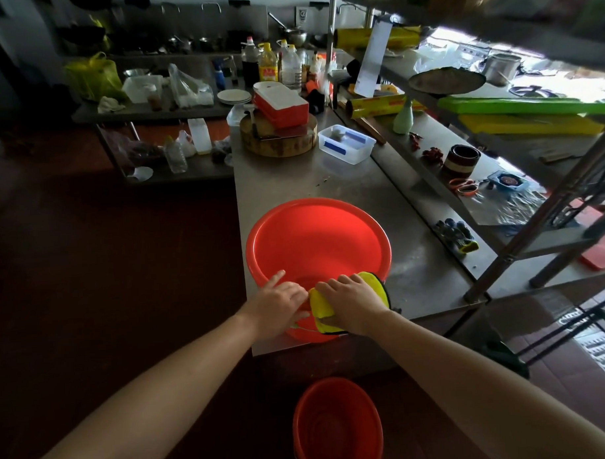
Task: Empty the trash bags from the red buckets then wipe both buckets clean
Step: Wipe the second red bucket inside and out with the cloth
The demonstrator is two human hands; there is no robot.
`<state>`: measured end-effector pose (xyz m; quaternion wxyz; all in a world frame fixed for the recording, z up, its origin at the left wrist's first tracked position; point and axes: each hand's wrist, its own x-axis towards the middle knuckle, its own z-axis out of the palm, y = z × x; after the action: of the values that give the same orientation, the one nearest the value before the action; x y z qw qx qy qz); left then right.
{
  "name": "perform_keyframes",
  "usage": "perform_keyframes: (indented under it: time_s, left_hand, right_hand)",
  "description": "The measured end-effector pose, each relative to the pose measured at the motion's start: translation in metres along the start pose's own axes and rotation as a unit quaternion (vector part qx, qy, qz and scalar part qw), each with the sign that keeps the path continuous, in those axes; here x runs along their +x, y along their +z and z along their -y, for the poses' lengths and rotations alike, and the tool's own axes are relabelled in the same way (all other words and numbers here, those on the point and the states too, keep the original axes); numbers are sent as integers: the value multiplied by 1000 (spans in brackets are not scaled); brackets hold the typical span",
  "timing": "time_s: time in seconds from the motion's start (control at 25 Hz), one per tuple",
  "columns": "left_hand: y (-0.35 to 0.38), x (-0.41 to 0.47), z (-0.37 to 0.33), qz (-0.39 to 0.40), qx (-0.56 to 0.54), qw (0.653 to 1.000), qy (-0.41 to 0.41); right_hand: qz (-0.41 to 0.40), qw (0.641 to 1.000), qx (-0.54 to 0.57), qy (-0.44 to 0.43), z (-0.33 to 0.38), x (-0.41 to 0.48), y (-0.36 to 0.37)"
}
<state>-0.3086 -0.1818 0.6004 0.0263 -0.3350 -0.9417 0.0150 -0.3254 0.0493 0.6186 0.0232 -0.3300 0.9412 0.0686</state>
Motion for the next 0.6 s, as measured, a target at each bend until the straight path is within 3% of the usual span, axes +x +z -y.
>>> perform_keyframes:
  time_s: [0.12, 0.32, 0.44, 0.6]
  left_hand:
    - [4, 2, -14, -25, -14, 999, -32]
    - [3, -19, 23, -33, -35, 998, -44]
    - [-5, -18, 35, 0, -16, 998, -62]
    - [-14, 3, 7, 60, 55, 997, -11]
  right_hand:
    - [-10, 1000, -6, -1, 8, 3, 1]
    - [-62, 996, -16, -69, -41, -20, 5]
    - [-59, 995, -16, -78, -55, -23, 2]
    - [-30, 996, -24, -76, -40, -12, -4]
